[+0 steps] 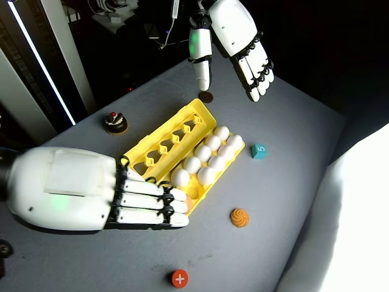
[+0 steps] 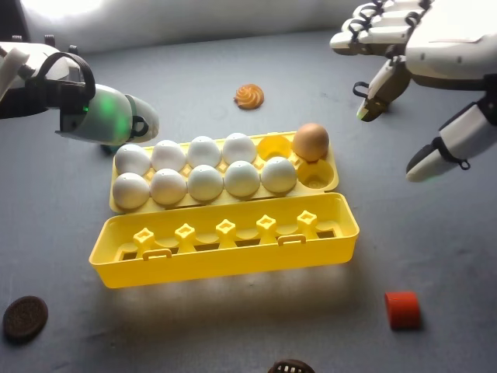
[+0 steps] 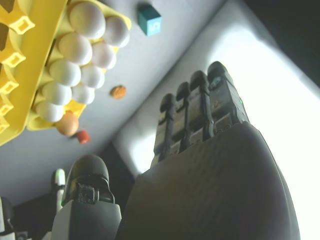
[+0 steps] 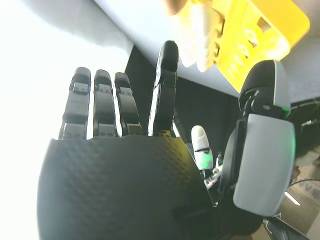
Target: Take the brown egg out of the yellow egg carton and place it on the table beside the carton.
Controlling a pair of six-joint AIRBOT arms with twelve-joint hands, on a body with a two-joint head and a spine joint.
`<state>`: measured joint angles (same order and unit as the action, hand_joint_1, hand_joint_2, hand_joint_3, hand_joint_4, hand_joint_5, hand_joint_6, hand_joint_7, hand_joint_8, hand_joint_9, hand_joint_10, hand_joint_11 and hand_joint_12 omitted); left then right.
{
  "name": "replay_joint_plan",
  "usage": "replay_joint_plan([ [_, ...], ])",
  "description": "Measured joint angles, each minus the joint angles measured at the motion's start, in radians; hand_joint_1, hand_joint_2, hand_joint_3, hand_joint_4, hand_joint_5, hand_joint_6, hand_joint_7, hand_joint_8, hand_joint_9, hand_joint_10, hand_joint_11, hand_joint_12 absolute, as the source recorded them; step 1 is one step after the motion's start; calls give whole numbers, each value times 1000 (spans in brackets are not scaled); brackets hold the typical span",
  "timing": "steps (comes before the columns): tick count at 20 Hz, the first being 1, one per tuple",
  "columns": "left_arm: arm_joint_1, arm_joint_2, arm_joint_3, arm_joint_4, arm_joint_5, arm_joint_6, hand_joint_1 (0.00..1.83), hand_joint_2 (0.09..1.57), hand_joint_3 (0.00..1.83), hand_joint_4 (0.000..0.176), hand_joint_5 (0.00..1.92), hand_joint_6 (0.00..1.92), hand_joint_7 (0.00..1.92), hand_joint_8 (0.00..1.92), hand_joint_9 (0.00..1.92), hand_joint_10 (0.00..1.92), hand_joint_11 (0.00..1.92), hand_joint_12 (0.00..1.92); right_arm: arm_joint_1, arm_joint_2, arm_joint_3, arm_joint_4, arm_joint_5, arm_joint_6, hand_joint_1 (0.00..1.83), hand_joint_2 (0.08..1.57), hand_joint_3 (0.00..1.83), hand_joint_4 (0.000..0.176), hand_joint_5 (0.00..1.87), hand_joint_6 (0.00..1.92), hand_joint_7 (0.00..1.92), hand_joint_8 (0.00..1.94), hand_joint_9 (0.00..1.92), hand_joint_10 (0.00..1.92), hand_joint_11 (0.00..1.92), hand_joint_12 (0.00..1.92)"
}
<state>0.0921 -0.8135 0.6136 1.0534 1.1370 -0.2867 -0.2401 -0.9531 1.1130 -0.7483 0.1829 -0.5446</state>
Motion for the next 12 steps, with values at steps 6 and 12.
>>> replay_joint_plan([
  [6,0,0,0,0,0,0,0,1209,3,0,89,3,84,9,61,10,32,16,-14,-127,145,0,18,-35,742,767,0,176,932,27,0,0,0,0,0,0],
  [12,0,0,0,0,0,0,0,1214,2,0,125,5,119,5,98,7,57,38,-21,-253,270,0,46,-56,732,770,1,176,926,16,0,0,0,0,0,0],
])
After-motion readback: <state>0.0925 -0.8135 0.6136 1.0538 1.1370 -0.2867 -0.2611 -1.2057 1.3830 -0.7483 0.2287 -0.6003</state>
